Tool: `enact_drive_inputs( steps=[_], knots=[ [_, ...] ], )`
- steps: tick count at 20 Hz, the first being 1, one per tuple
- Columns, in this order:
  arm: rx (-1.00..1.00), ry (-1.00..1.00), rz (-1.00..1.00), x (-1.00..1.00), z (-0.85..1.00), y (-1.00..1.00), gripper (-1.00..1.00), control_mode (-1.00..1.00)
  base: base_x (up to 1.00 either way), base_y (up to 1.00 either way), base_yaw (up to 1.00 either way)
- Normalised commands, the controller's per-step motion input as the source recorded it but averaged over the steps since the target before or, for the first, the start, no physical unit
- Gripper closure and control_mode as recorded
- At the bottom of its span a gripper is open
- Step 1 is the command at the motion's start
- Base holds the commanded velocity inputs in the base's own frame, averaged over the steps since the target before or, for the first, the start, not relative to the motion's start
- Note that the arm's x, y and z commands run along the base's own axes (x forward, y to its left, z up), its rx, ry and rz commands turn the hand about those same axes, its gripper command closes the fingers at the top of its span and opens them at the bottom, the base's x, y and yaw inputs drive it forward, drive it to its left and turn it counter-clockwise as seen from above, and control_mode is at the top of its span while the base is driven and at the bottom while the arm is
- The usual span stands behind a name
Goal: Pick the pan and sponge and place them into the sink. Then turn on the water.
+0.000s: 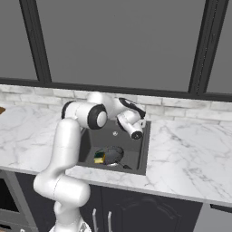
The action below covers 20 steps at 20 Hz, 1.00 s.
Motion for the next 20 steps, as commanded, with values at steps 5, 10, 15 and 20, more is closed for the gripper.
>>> enact_drive_inputs(
  steps=[5,10,15,20],
  knots=[
    [0.0,0.0,0.0,0.32,-0.13,0.04,-1.0,-1.0,0.0,0.0,0.0],
    [0.0,0.0,0.01,0.37,-0.09,0.01,-1.0,-1.0,0.0,0.0,0.0],
    [0.0,0.0,0.01,0.36,-0.1,0.0,-1.0,-1.0,0.0,0.0,0.0],
    [0.0,0.01,0.02,0.33,-0.16,0.02,-1.0,-1.0,0.0,0.0,0.0]
  ],
)
